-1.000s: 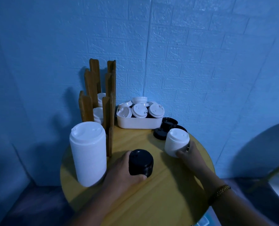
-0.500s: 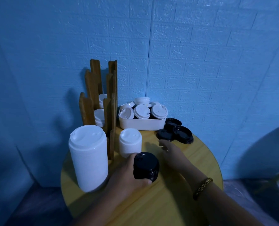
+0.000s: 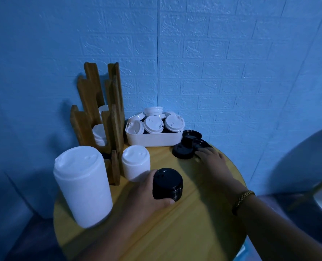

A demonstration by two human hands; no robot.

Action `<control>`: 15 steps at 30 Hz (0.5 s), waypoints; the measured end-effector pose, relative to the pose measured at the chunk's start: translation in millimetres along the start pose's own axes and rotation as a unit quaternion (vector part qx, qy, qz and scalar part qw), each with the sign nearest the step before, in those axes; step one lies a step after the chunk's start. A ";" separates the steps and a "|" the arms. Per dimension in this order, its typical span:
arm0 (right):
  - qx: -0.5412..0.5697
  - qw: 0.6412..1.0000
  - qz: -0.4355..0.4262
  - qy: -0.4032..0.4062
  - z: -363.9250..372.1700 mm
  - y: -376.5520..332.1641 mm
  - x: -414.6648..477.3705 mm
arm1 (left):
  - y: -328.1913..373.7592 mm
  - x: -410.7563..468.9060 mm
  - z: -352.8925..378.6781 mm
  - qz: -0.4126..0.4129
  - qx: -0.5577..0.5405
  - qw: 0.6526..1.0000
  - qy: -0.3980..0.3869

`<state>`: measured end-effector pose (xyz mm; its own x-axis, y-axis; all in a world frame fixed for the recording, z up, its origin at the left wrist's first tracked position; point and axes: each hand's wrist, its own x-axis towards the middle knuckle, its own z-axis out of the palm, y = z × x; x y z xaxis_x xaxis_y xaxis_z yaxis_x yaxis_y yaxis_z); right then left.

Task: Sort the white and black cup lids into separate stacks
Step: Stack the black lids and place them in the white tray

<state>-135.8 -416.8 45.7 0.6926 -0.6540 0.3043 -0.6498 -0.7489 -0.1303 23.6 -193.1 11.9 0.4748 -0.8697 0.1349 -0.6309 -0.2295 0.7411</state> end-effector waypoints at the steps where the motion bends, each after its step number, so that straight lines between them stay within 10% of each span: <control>1: 0.051 0.997 -0.018 0.049 -2.2 -1.4 -2.9 | -0.7 -0.4 -0.4 0.001 0.000 1.000 0.001; 4: 0.326 0.935 0.028 0.136 -16.1 -10.7 -20.0 | -1.3 -2.1 -1.2 0.003 -0.001 1.000 0.000; 8: 0.506 0.853 0.130 0.015 -38.0 -15.0 -34.7 | 0.1 -5.6 -3.5 -0.003 0.001 1.000 -0.004; 15: 0.272 0.952 0.121 -0.068 -25.7 -16.2 -41.6 | 2.7 -13.8 -8.5 -0.003 0.005 1.000 -0.009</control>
<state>-162.1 -374.7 59.4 0.6004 -0.7953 0.0835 -0.5631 -0.4946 -0.6620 20.5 -178.1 17.6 0.4672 -0.8761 0.1187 -0.6345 -0.2388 0.7351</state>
